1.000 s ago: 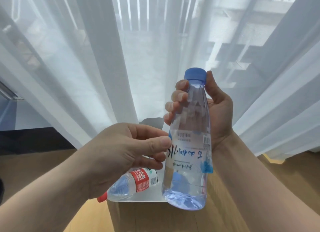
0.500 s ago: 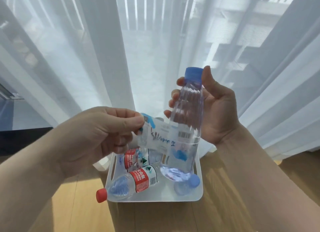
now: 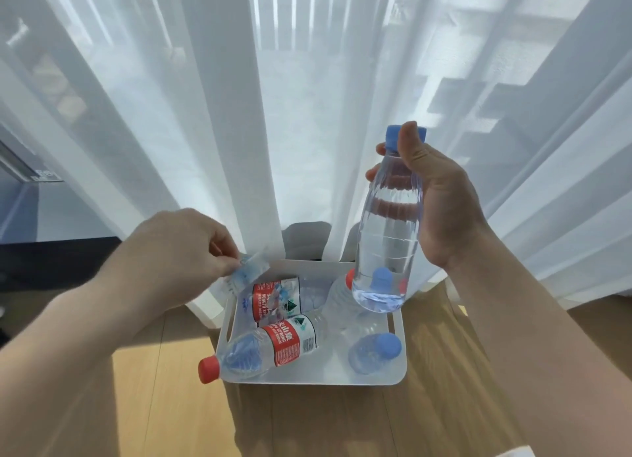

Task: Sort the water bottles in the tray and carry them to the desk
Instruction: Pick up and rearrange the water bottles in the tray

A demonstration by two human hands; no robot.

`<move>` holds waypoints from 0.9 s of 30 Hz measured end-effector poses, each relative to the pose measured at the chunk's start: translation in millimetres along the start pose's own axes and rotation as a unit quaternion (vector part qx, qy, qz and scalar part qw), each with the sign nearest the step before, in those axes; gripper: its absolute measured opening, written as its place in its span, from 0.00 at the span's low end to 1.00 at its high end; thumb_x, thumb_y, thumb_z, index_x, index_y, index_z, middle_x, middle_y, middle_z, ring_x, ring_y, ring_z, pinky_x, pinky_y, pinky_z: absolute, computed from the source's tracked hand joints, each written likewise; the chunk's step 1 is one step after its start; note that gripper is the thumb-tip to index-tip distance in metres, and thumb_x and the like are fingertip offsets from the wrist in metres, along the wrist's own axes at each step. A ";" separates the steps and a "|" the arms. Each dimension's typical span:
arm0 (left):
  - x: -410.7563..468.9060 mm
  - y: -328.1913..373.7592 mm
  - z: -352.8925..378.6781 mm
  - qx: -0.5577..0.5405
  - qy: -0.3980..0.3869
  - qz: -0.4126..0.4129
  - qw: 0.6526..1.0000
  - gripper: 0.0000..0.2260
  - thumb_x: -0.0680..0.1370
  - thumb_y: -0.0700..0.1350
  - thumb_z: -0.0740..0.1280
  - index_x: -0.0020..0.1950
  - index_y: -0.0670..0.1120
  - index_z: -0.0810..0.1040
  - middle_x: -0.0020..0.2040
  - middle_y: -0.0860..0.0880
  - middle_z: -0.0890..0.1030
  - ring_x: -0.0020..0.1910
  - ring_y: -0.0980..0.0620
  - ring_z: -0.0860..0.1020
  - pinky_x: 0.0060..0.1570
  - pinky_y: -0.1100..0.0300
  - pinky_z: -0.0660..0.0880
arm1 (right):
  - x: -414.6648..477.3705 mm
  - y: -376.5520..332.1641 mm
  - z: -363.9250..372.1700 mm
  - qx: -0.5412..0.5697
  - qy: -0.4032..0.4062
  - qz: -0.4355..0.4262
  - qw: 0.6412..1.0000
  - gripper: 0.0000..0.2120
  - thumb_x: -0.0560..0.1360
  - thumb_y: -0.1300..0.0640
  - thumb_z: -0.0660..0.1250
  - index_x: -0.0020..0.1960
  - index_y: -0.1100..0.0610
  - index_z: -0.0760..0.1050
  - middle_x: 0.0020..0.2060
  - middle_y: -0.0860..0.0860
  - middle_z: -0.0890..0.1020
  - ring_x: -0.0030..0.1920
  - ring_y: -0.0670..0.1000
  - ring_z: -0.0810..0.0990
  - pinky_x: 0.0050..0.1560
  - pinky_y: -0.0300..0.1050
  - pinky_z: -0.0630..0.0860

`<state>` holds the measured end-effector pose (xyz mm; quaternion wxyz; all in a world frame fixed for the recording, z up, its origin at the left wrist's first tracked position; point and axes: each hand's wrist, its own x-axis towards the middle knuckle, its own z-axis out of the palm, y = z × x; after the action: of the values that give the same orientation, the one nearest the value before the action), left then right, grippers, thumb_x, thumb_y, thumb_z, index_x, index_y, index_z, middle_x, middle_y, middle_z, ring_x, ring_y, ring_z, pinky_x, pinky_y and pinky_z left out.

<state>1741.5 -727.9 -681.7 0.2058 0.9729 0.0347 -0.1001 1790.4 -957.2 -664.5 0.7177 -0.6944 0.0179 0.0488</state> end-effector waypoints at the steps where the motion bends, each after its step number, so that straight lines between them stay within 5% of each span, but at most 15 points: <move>1: 4.2 -5.6 10.0 0.022 -0.027 -0.004 0.999 0.05 0.72 0.49 0.70 0.36 0.55 0.80 0.34 0.59 0.80 0.37 0.60 0.77 0.35 0.65 0.72 | -0.5 0.2 0.3 -0.009 -0.003 -0.002 1.000 0.20 0.63 0.39 0.62 0.41 0.54 0.78 0.34 0.51 0.79 0.35 0.46 0.78 0.33 0.40 0.79; 9: 23.2 -33.4 64.3 0.146 -0.051 -0.012 0.988 0.06 0.73 0.50 0.68 0.39 0.50 0.81 0.38 0.53 0.82 0.38 0.55 0.78 0.38 0.61 0.74 | -6.2 9.2 -8.6 -0.132 -0.036 -0.029 0.990 0.16 0.62 0.42 0.67 0.42 0.51 0.79 0.33 0.48 0.82 0.38 0.48 0.81 0.47 0.49 0.82; 15: 30.9 -29.5 80.4 0.144 -0.043 -0.012 0.989 0.06 0.72 0.50 0.68 0.40 0.48 0.78 0.38 0.50 0.80 0.39 0.51 0.78 0.36 0.60 0.73 | -13.0 22.2 -24.5 -0.235 -0.076 -0.030 0.968 0.03 0.68 0.52 0.72 0.41 0.49 0.79 0.34 0.43 0.84 0.38 0.41 0.82 0.45 0.36 0.78; 22: 35.8 -22.8 77.6 0.189 -0.058 -0.006 0.980 0.04 0.73 0.45 0.63 0.39 0.48 0.73 0.37 0.50 0.78 0.38 0.51 0.76 0.31 0.62 0.66 | -14.5 41.9 -38.1 -0.362 -0.078 -0.013 0.929 0.09 0.68 0.52 0.73 0.44 0.55 0.79 0.42 0.54 0.84 0.47 0.53 0.82 0.51 0.49 0.76; 27: 39.3 -16.1 70.6 0.170 -0.058 -0.001 0.984 0.05 0.75 0.49 0.61 0.42 0.49 0.74 0.42 0.50 0.80 0.42 0.50 0.77 0.39 0.58 0.74 | -7.9 80.3 -49.9 -0.443 -0.116 0.035 0.888 0.13 0.67 0.51 0.73 0.44 0.59 0.75 0.42 0.57 0.81 0.45 0.57 0.78 0.48 0.52 0.74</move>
<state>1765.4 -740.9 -759.5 0.0392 0.9862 0.0060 -0.1610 1777.1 -1005.0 -745.5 0.3300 -0.9285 -0.0648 0.1572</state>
